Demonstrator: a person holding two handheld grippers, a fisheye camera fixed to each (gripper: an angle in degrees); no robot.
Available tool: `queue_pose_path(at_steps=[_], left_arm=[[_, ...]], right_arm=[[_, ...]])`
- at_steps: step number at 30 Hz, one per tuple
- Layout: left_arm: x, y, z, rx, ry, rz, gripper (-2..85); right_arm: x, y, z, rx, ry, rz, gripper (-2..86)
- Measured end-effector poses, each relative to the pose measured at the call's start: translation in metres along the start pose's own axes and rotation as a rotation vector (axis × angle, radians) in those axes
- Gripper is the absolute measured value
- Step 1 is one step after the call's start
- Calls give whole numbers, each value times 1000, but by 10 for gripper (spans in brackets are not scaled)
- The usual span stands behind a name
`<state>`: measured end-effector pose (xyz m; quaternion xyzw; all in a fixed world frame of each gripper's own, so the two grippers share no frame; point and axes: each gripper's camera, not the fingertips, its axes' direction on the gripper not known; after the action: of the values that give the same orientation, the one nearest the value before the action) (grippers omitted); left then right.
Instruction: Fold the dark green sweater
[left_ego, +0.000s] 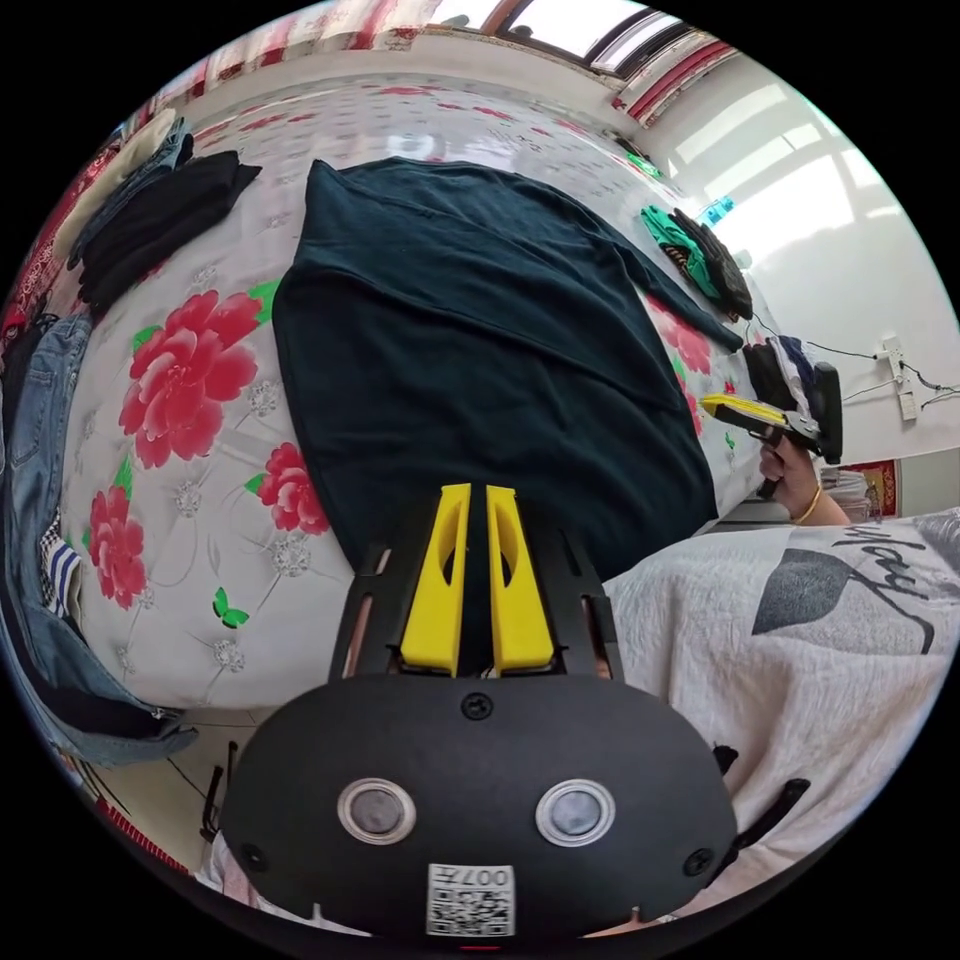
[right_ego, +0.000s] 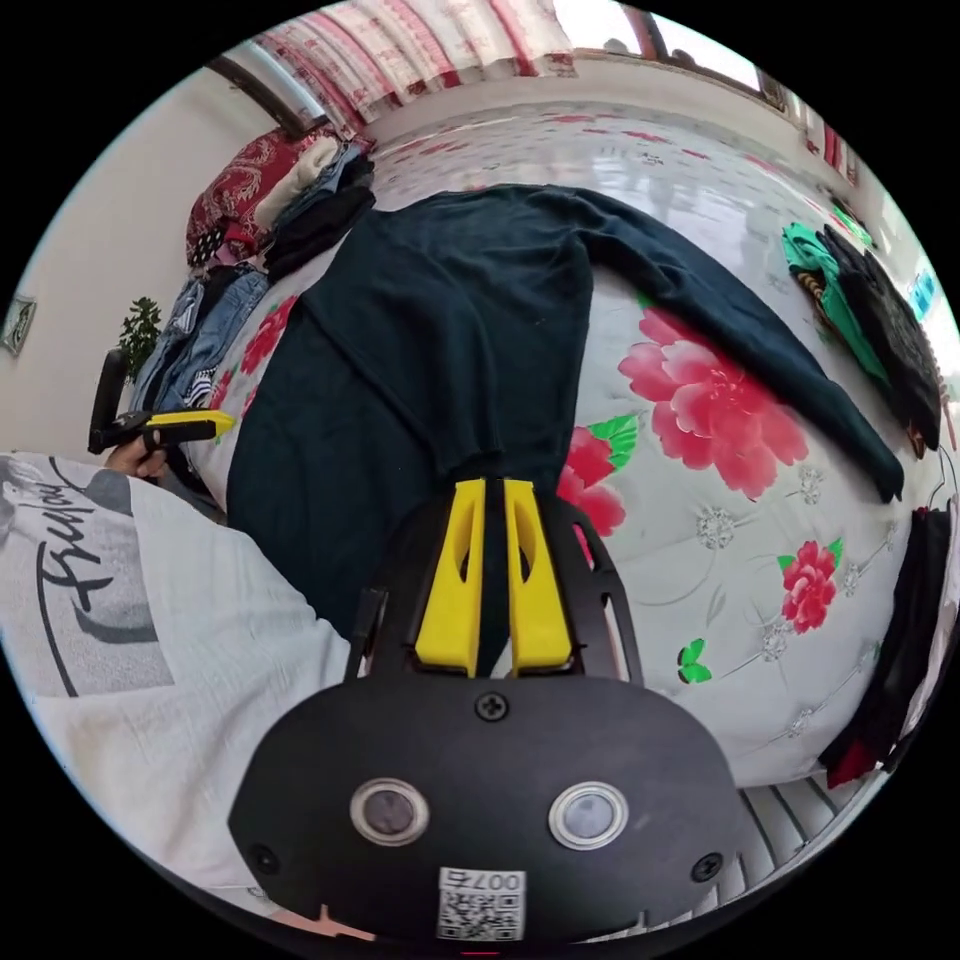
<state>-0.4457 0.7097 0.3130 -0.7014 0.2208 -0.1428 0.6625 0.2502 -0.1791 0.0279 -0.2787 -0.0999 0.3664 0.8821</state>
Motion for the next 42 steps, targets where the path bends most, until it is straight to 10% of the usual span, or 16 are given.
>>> queue_pose_path(at_steps=[17,29,36,42], left_arm=[[-18,-80,24,-93,-11,117,-9],[-58,-103,17,-108,-15,6,-10],[-56,-111,20,-135,-40,14,-10],[-63,-108,25,-151,-38,1,-10]], right_arm=[[6,-87,-8,16,117,-76,0],[231,-51,-109,372,158,713,78],[285,-91,-123,172,435,597,115],[311,-95,-92,-75,284,456,61]])
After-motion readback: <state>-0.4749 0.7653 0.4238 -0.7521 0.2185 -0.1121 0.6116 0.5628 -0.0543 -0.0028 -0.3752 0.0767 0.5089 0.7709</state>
